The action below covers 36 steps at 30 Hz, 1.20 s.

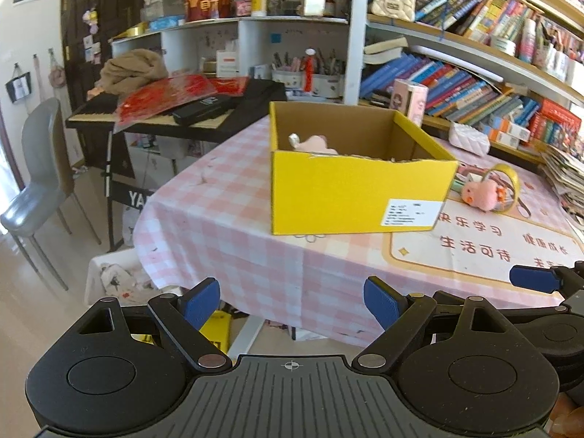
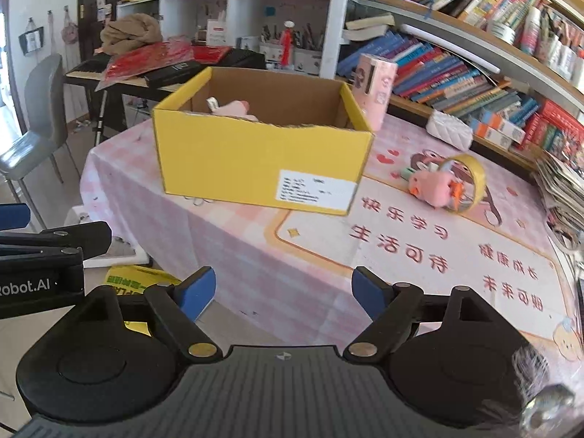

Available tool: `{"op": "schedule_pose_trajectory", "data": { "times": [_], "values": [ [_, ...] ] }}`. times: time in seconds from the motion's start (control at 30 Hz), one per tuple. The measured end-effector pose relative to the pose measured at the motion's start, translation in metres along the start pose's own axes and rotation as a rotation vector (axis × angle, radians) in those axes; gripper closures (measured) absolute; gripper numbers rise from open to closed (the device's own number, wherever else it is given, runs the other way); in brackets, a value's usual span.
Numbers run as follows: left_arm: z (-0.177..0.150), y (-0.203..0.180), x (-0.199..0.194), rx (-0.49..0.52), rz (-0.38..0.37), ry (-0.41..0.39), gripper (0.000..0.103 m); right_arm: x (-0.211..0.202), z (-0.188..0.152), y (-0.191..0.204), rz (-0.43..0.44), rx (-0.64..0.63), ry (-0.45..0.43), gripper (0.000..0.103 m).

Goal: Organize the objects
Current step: 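Lift both open grippers out of the yellow box and withdraw, then move both grippers toward the pink plush inside the yellow tape roll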

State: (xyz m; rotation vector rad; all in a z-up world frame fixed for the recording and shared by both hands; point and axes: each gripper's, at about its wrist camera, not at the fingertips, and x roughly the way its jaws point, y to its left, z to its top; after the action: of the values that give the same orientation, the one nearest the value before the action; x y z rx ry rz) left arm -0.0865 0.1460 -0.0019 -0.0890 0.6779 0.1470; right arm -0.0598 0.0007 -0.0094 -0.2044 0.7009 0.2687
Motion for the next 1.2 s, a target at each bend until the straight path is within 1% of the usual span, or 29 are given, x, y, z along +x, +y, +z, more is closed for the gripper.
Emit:
{"op": "schedule_pose_trajectory", "data": {
  "times": [0.27,0.6,0.93,1.2],
  "values": [
    [0.004,-0.025,0.008,0.051,-0.067,0.012,0.015,-0.004,-0.008,-0.023,-0.062,0.052,0.013,0.021],
    [0.01,-0.07,0.026,0.125,-0.147,0.033,0.014,-0.002,-0.02,-0.067,-0.145,0.136,0.043,0.02],
    [0.026,-0.113,0.049,0.156,-0.161,0.042,0.014,0.015,-0.013,-0.111,-0.164,0.169,0.054,0.02],
    [0.045,-0.154,0.07,0.163,-0.164,0.041,0.014,0.035,0.0,-0.159,-0.169,0.185,0.068,0.02]
  ]
}}
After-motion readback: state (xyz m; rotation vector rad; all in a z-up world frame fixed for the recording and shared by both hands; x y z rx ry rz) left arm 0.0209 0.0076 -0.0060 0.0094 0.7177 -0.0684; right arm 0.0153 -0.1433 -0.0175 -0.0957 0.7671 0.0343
